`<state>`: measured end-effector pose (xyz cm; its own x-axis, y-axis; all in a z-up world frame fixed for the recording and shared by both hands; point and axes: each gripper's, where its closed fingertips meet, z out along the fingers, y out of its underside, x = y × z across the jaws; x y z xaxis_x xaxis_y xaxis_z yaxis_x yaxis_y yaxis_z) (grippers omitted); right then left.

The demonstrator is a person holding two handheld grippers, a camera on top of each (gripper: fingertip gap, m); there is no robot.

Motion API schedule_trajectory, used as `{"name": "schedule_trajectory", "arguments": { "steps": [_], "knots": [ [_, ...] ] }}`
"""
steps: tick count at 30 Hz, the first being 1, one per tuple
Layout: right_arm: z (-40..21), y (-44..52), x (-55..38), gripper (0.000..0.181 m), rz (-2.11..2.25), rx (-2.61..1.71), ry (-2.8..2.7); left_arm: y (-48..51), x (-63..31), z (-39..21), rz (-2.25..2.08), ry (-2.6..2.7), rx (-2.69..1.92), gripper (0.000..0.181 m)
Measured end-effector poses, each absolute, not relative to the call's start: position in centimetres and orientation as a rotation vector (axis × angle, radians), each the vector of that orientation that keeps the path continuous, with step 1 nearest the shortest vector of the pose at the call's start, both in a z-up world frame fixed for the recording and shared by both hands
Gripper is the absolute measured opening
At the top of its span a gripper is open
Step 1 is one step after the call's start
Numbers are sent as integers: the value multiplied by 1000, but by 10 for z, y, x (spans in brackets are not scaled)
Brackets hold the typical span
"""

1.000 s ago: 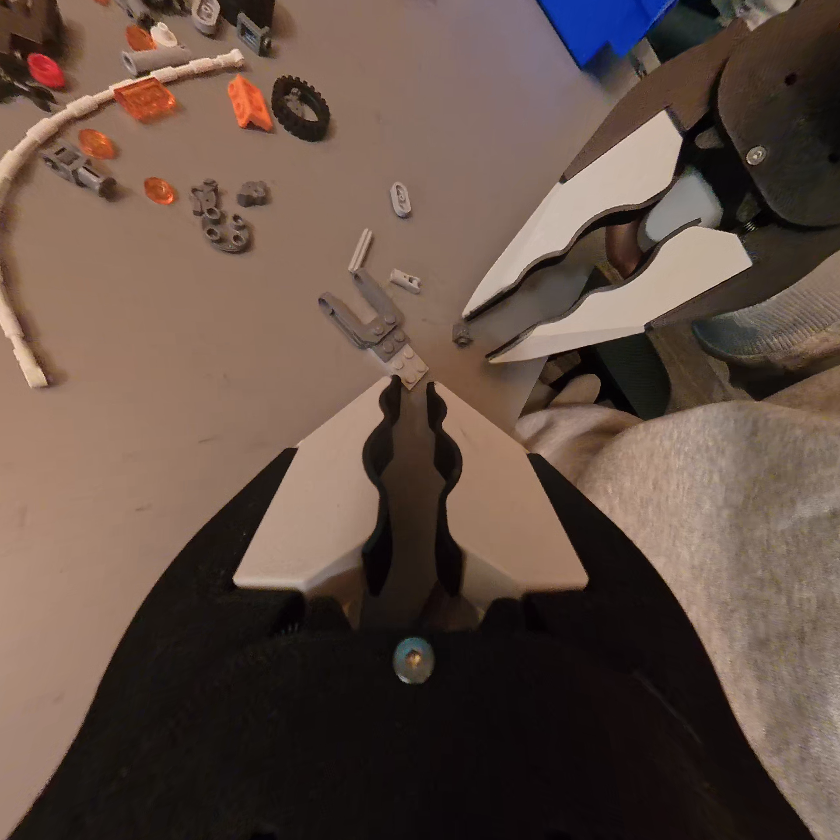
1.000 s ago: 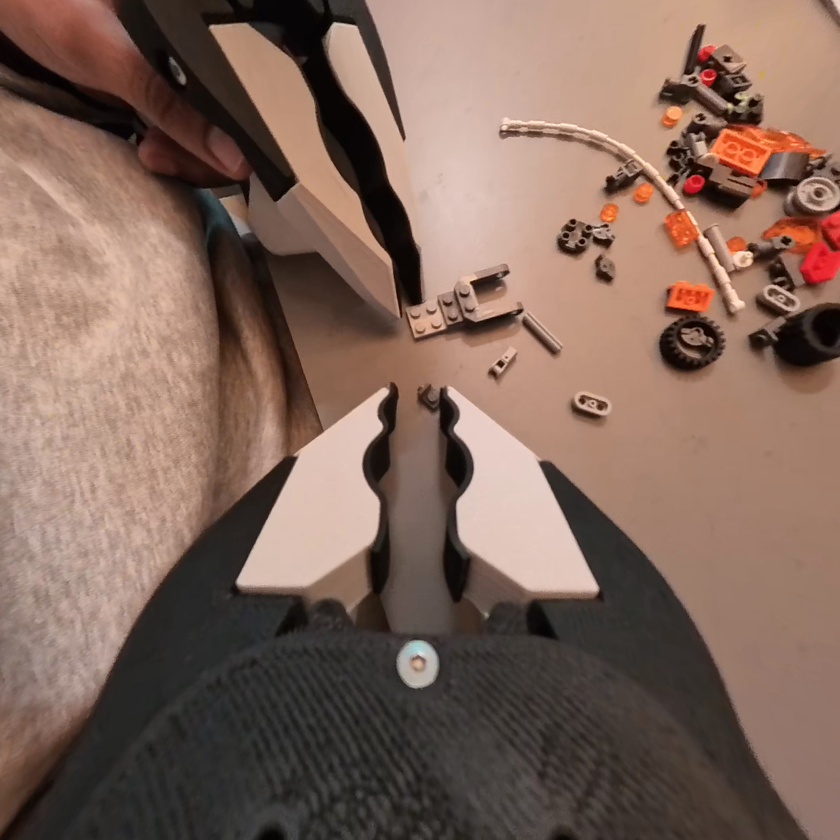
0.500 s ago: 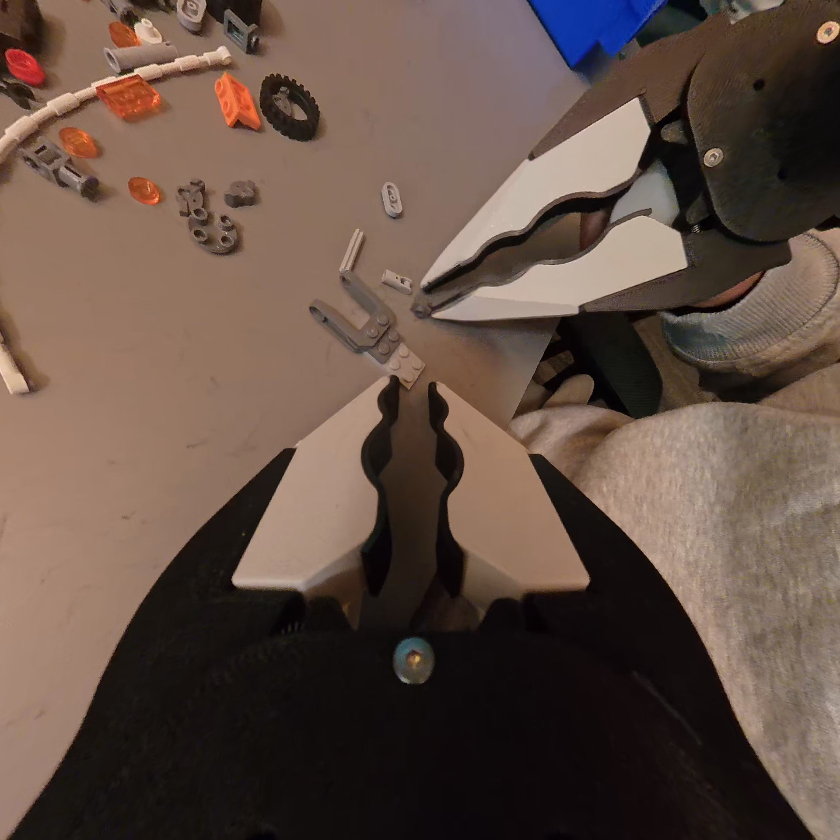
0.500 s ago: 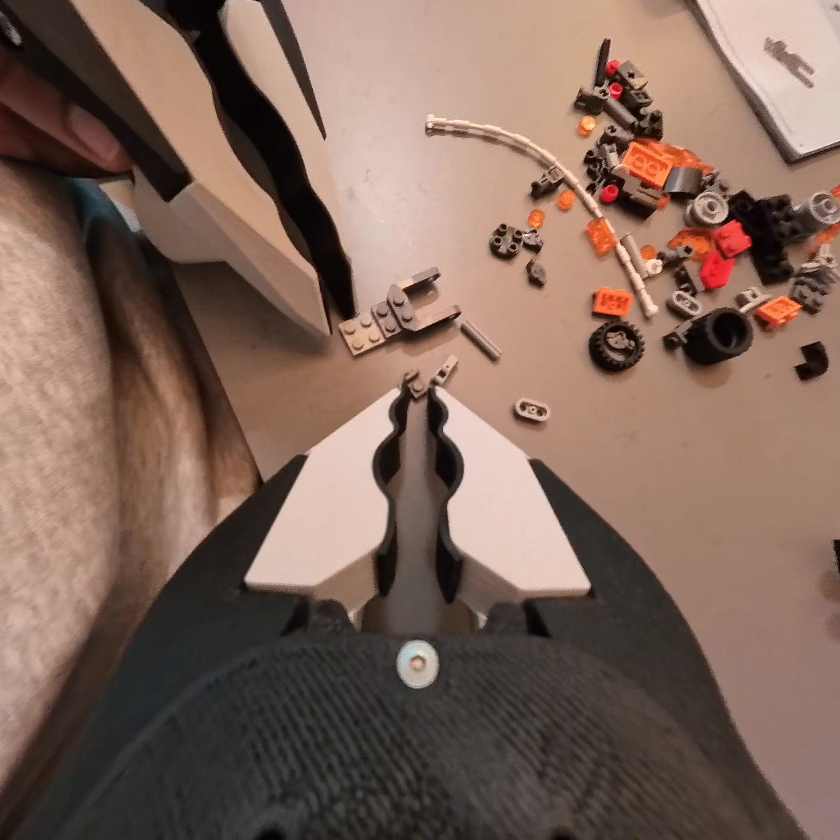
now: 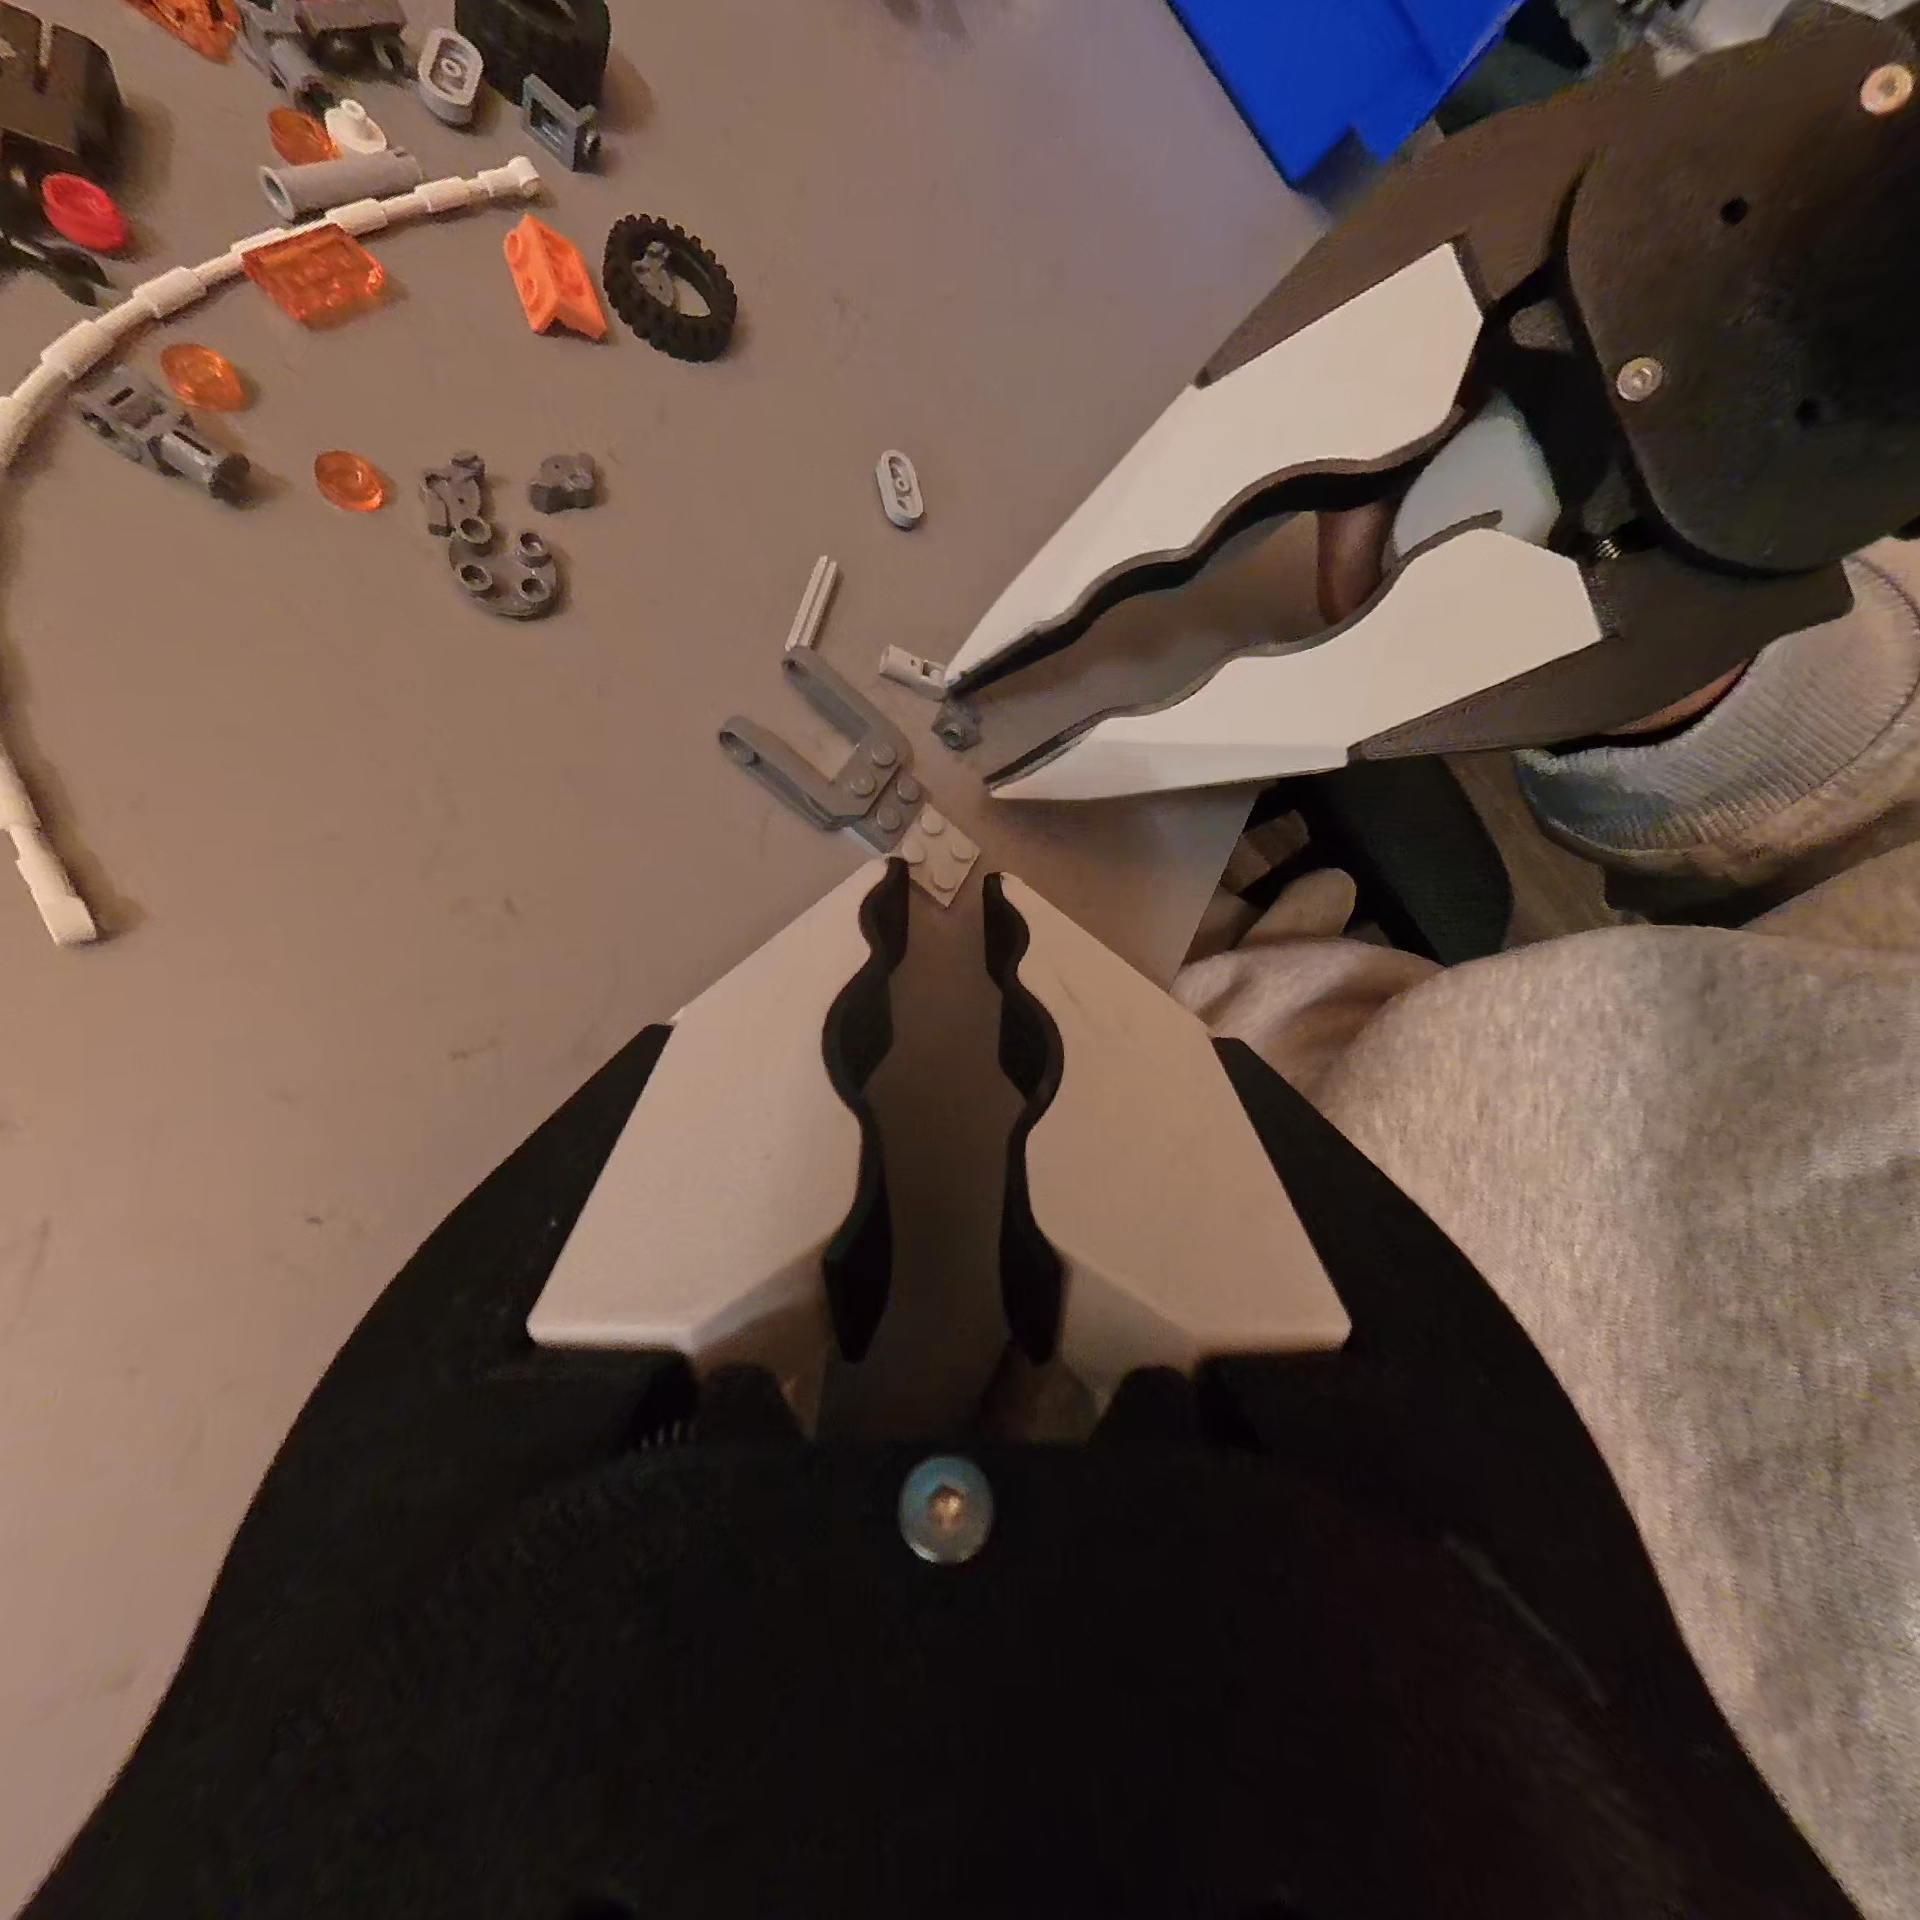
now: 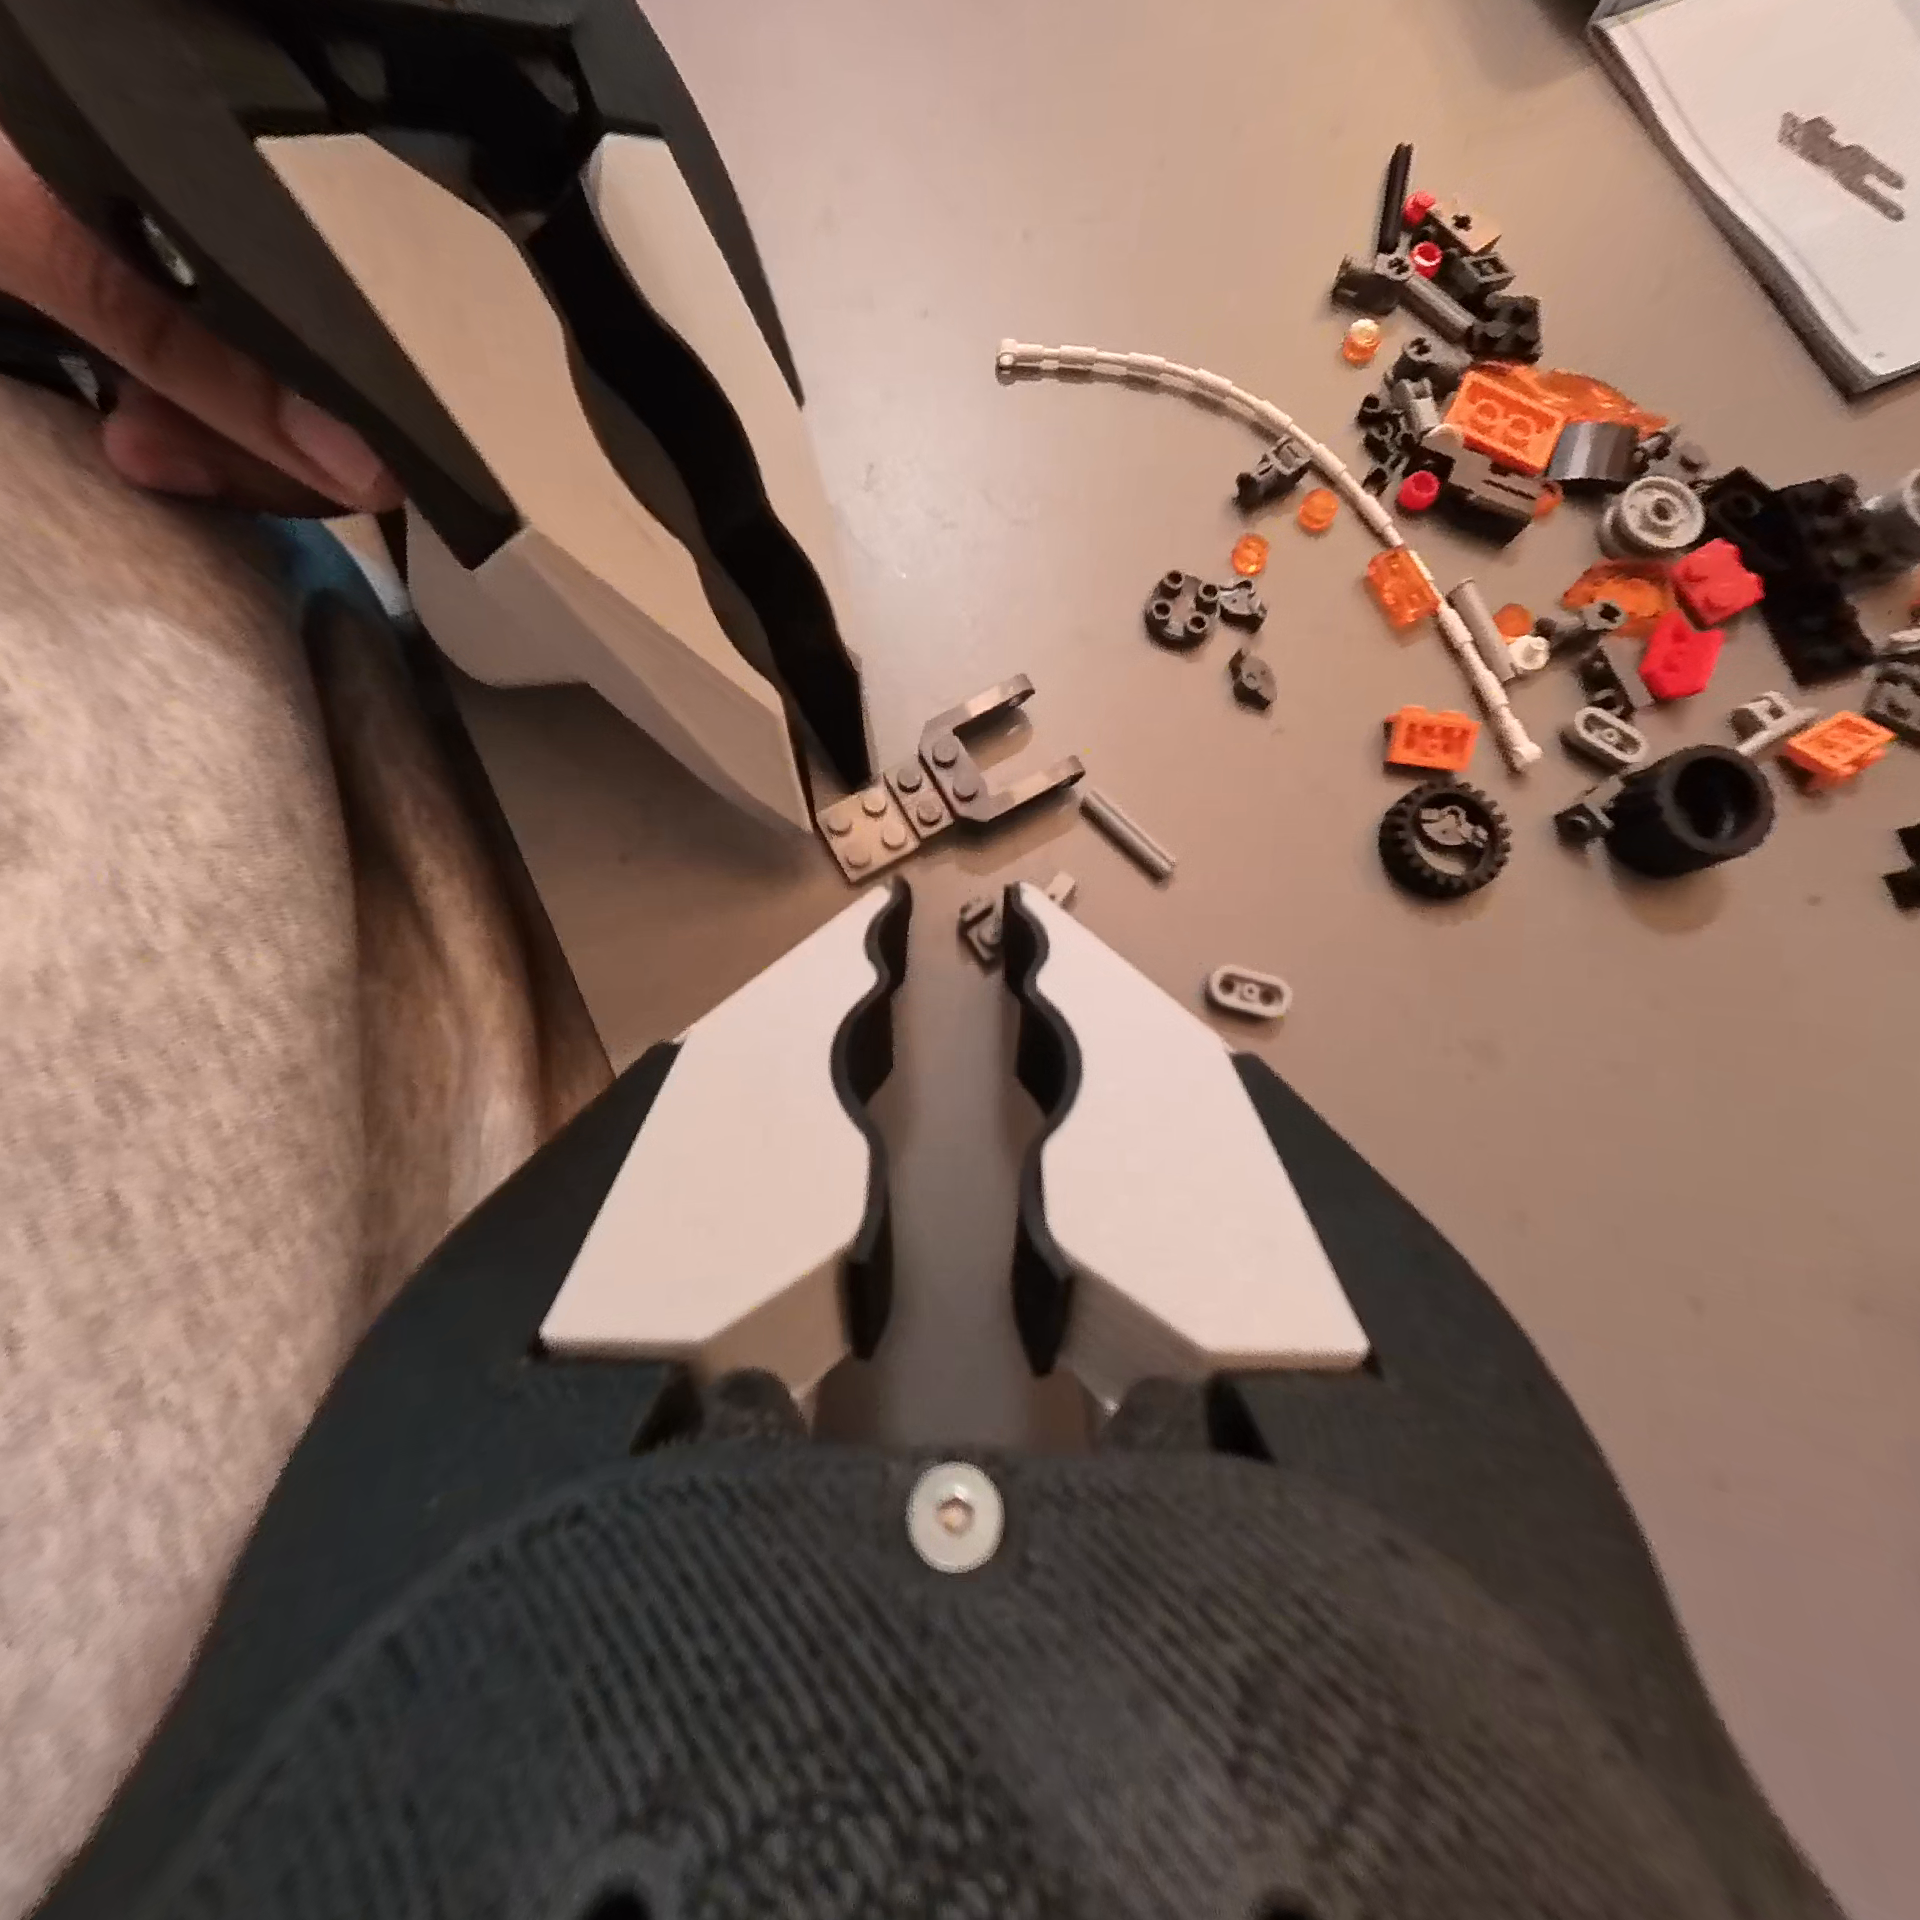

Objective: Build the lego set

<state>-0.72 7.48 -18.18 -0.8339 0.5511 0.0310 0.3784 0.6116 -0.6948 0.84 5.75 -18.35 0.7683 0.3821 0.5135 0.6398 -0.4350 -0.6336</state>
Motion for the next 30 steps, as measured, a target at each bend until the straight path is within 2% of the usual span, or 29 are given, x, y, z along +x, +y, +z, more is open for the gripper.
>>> {"name": "schedule_trajectory", "arguments": {
  "steps": [6, 12, 19, 30],
  "knots": [
    [-186, 70, 0, 18, 1059, -748, -2693, 55, 6, -183, -357, -772, -2071, 15],
    [-188, 83, 24, 12, 1024, -728, -2783, 55, 6, -182, -368, -768, -2061, 15],
    [-170, 98, 28, 10, 1025, -779, -2667, 58, 7, -182, -373, -763, -2055, 15],
    [-189, 103, 19, 7, 911, -873, -2647, 57, 10, -182, -366, -756, -2063, 15]
  ]
}}
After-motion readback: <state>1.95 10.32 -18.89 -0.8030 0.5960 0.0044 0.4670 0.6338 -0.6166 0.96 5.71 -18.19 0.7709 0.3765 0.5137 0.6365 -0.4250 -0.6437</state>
